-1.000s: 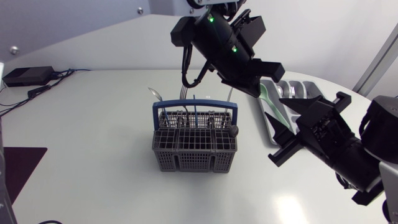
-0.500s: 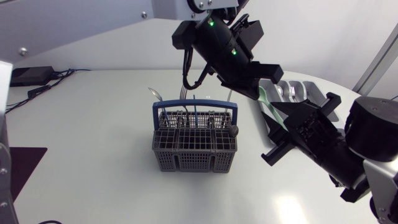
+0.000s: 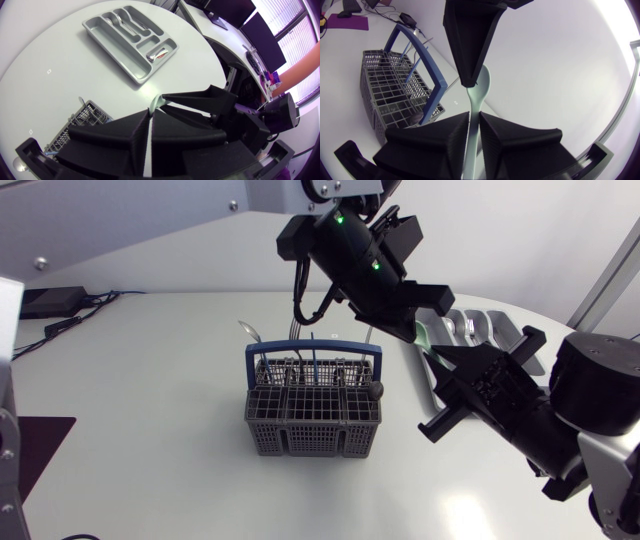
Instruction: Unload the cutlery basket into the drawer organizer.
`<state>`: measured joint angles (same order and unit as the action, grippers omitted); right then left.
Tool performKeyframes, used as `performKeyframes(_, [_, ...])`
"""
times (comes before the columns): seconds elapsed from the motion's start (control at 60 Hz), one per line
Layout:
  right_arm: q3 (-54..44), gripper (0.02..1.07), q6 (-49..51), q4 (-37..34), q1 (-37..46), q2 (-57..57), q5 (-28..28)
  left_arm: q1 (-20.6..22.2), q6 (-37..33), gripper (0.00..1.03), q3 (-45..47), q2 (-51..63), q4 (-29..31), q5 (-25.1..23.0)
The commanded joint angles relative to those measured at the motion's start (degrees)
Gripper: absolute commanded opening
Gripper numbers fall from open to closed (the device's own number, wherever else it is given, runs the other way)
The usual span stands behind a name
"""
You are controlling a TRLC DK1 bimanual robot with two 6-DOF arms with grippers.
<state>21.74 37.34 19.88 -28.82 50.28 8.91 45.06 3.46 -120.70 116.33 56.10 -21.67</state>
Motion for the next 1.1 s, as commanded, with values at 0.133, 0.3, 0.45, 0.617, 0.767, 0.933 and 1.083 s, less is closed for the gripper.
performKeyframes(0.133, [0.7,0.19,0.7,1.0,-0.2,0.5,0.3,0.1,1.5,0.15,-0.5,1.4,0.4,-1.0])
performKeyframes(0.3, [0.5,0.18,0.6,0.9,0.1,0.3,-0.2,0.4,1.5,0.15,-0.5,1.2,0.4,-1.5])
performKeyframes(0.45, [0.4,0.18,0.5,-0.3,0.4,-0.5,-1.2,0.2,1.5,0.57,-1.8,1.1,0.3,-2.2])
performKeyframes(0.617, [0.3,0.18,0.6,-4.4,4.5,-2.9,-6.3,-3.8,1.0,0.98,-7.8,1.3,0.3,-2.2])
performKeyframes(0.767, [0.7,0.18,1.6,-10.2,15.7,-5.4,-18.1,-7.6,-4.5,0.98,-11.4,1.3,0.8,2.0])
performKeyframes(0.933, [2.9,0.18,6.5,-15.6,34.7,-2.8,-38.4,-7.6,-20.0,0.98,-8.6,1.2,4.9,2.9])
performKeyframes(1.083, [7.6,0.18,18.4,-21.9,48.8,6.3,-53.0,-5.4,-32.7,0.98,-4.6,-0.7,8.2,4.0])
